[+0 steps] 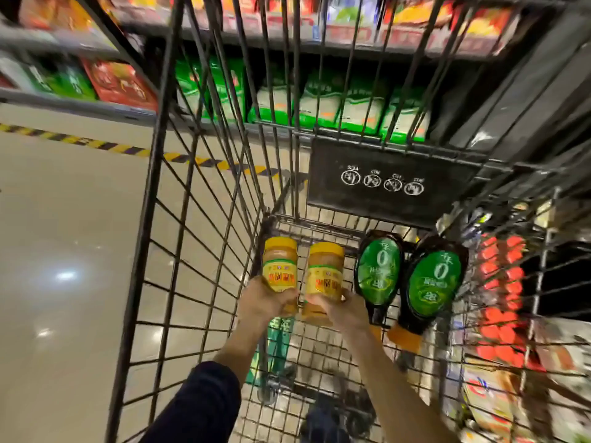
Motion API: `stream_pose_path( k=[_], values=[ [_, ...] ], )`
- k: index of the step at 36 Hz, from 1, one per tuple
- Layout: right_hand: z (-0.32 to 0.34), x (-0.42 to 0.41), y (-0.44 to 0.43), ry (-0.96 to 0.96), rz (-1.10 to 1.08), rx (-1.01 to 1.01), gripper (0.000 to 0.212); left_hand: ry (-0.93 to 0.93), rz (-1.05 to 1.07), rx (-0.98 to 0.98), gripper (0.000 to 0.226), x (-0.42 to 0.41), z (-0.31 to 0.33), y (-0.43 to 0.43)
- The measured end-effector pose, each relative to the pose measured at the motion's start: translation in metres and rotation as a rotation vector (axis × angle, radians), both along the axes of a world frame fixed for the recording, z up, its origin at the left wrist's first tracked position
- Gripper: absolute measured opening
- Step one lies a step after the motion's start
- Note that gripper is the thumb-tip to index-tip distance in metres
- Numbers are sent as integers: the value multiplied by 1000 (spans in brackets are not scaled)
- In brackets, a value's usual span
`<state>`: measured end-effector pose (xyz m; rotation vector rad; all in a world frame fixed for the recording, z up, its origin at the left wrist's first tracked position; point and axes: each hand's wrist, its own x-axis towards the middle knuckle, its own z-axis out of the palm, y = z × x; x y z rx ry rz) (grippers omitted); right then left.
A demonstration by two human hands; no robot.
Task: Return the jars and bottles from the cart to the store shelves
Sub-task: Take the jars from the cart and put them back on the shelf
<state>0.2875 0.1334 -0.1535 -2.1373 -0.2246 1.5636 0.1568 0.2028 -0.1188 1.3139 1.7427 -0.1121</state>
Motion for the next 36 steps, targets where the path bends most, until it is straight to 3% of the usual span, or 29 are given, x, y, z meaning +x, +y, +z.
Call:
stream_pose_path(
  k=[3,6,12,16,22,25,29,32,36],
  values=[
    [20,5,-8,87,-89,111,55,-57,37,-8,36,-2,11,-9],
    [49,10,-15,57,-97,190,47,-102,33,-11,35,-1,29,-14],
    [103,22,-27,-160,-40,237,41,-229,97,86,40,8,82,-20],
    [145,24,-37,-241,-77,372,36,-305,100,148,41,12,122,-21],
    [215,20,-52,-289,-189,537,44,-457,10,255,38,12,194,-22],
    [255,14,-55,-310,-219,629,44,-520,-62,287,67,7,225,-18],
    [310,-2,-70,-455,-295,705,53,-603,-154,384,40,0,274,-18],
    [352,-17,-92,-609,-339,704,51,-701,-232,432,41,-9,315,-26],
    [401,-42,-126,-720,-436,724,74,-818,-324,502,50,-24,371,-46]
  ],
)
